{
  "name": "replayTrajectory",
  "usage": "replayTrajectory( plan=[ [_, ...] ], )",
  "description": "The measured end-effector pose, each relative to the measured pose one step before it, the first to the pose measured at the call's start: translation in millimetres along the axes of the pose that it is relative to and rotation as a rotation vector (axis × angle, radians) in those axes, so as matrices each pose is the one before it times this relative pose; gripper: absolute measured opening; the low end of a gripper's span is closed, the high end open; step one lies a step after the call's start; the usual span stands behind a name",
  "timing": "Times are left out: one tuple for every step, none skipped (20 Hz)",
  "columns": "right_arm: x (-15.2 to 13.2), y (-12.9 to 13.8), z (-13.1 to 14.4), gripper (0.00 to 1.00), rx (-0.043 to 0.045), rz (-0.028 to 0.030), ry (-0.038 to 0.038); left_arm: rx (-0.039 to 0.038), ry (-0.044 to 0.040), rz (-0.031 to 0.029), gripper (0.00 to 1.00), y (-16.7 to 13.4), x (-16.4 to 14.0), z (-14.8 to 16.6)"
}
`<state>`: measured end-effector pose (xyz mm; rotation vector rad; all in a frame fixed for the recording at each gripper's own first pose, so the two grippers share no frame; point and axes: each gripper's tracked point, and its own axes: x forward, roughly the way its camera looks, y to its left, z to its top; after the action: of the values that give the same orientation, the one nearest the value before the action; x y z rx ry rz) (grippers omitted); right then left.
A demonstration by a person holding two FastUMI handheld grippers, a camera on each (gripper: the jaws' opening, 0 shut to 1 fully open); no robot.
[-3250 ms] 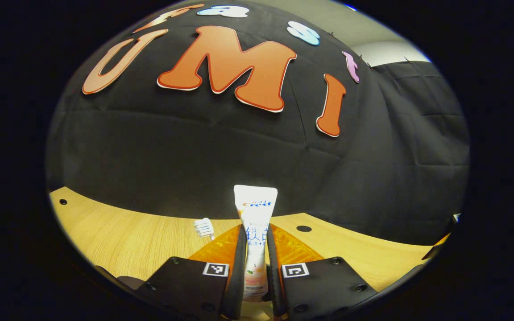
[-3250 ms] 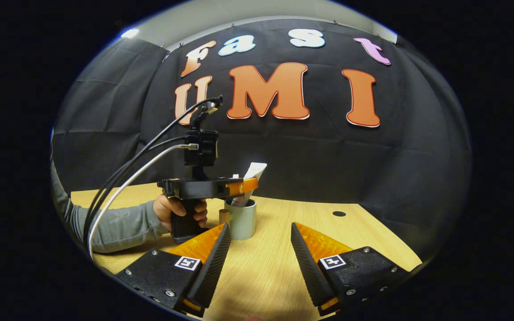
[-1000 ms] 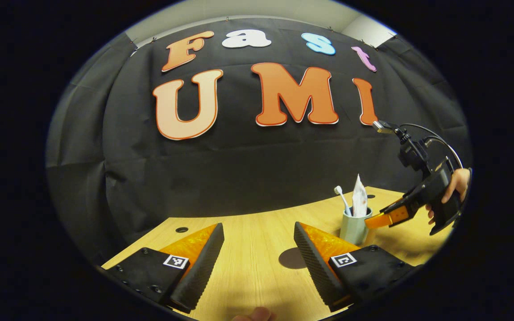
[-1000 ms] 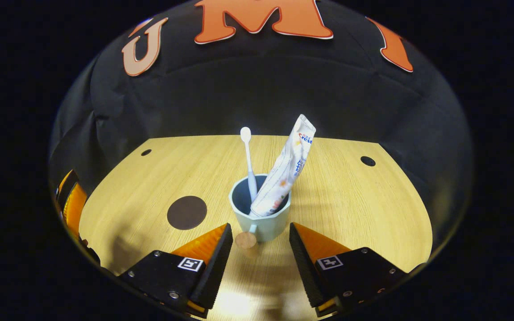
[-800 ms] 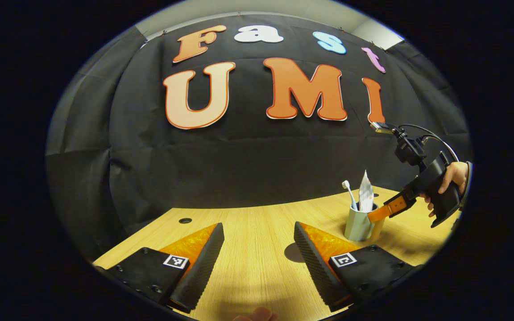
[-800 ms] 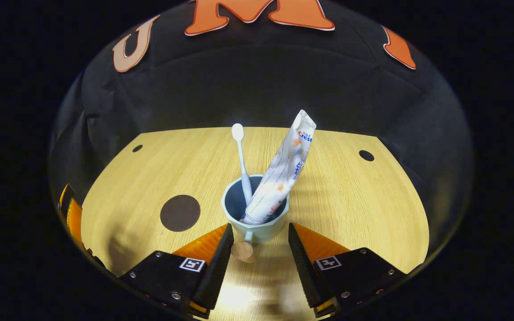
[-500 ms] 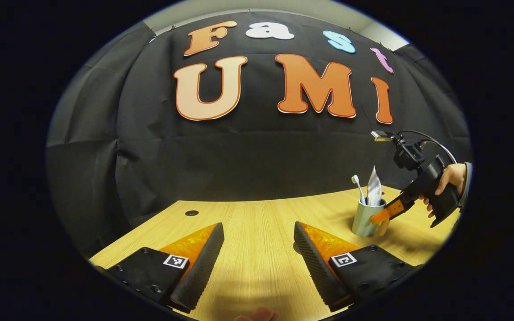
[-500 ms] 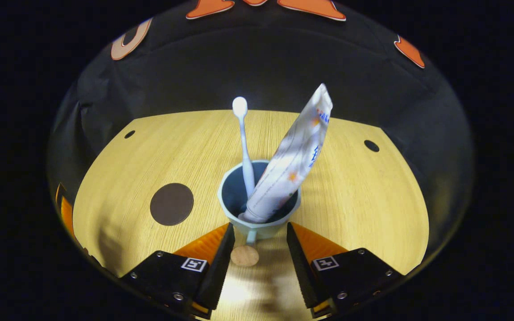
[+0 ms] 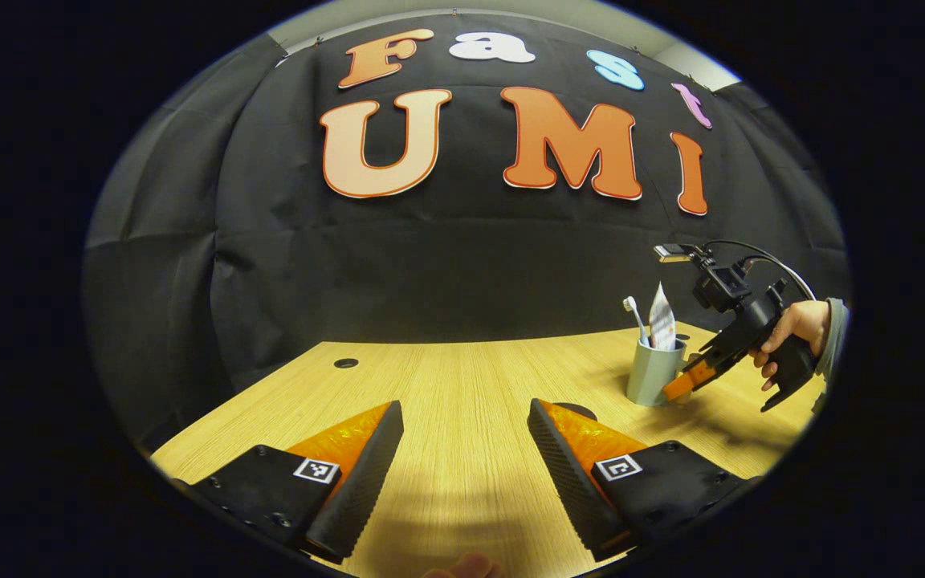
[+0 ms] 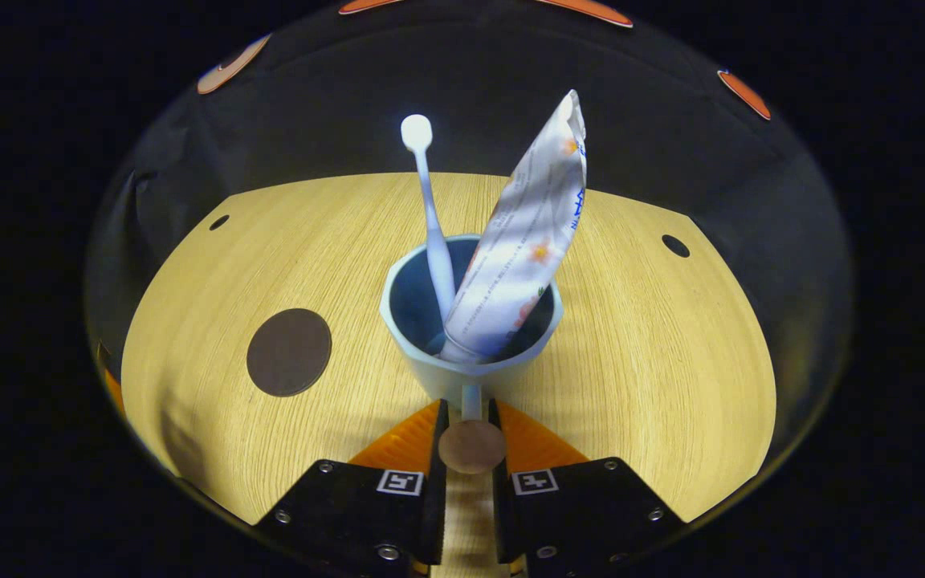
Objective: Put the toothbrush and toothpaste on the desktop into the cup, then pick up the cup and place it on the coaster on the desktop.
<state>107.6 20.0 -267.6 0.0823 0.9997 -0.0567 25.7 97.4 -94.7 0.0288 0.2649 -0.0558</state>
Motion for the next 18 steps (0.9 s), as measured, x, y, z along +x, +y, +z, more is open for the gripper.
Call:
replayTrajectory(
  plan=[
    [-0.41,0.79,0.82,0.23,0.00403,-0.00017,-0.00715,-0.00013,0.00066,0.00108,1.00,0.07,-1.97,-0.56],
    [0.08,-0.41,0.27,0.21,-0.00459,-0.00093,-0.00505,-0.00008,0.00018,0.00263,1.00,0.97,-0.02,0.14],
    [0.73,-0.90,-0.15,0.19,-0.00370,-0.00243,-0.00611,-0.00140,0.00050,0.00093,1.00,1.23,-1.26,-0.13],
    [0.48,-1.64,0.35,0.19,-0.00678,-0.00398,-0.00378,-0.00153,0.00131,0.00168,1.00,0.11,-1.48,-0.91],
    [-1.07,-1.53,1.41,0.18,-0.00578,-0.00620,-0.00195,-0.00324,0.00321,0.00262,1.00,-0.27,-1.19,-1.31],
    [-1.12,0.46,-0.12,0.18,-0.00257,-0.00174,-0.00203,-0.00521,0.00531,0.00275,1.00,0.09,-1.37,-2.04],
    [0.28,1.19,1.13,0.17,0.00381,0.00455,-0.00719,-0.00677,0.00510,0.00185,1.00,-0.21,-1.00,-1.40],
    [-0.78,0.40,0.46,0.18,0.00505,0.00700,-0.00555,-0.00555,0.00438,-0.00115,1.00,-0.01,-2.12,-2.71],
    [0.11,0.45,1.39,0.17,0.00261,0.00764,-0.00888,0.00000,0.00319,0.00148,1.00,-0.03,-1.34,-1.10],
    [-0.15,0.26,1.73,0.17,0.00018,0.00552,-0.01227,0.00448,0.00026,0.00454,1.00,0.57,-1.42,-0.39],
    [0.72,0.16,0.49,0.17,0.00043,0.00579,-0.01214,0.00484,-0.00276,0.00446,1.00,0.21,-1.07,0.80],
    [0.32,0.35,-0.24,0.17,0.00358,0.00955,-0.00200,0.00399,-0.00225,0.00348,0.96,1.04,-0.99,-0.33],
    [-0.44,0.14,0.92,0.17,0.00190,0.01127,-0.00111,0.00307,-0.00534,0.00178,0.96,0.42,-0.77,2.46],
    [0.14,-0.30,0.96,0.17,-0.00246,0.00884,-0.00321,0.00456,-0.00302,0.00141,0.98,0.38,-1.47,1.02],
    [-1.01,-1.24,1.02,0.17,-0.00305,0.00338,-0.00262,0.00375,-0.00409,-0.00014,1.00,0.01,-1.72,1.58],
    [0.01,0.35,0.41,0.17,0.00005,0.00424,-0.00370,0.00194,-0.00138,-0.00059,1.00,-0.94,0.11,0.45],
    [0.94,0.85,-0.80,0.17,-0.00027,0.00580,-0.00274,0.00140,0.00164,-0.00041,1.00,-0.05,-0.29,-0.38],
    [-0.58,0.36,1.04,0.17,0.00053,0.00712,-0.00409,0.00190,0.00126,-0.00052,1.00,-0.74,-1.02,-0.95]
  ],
)
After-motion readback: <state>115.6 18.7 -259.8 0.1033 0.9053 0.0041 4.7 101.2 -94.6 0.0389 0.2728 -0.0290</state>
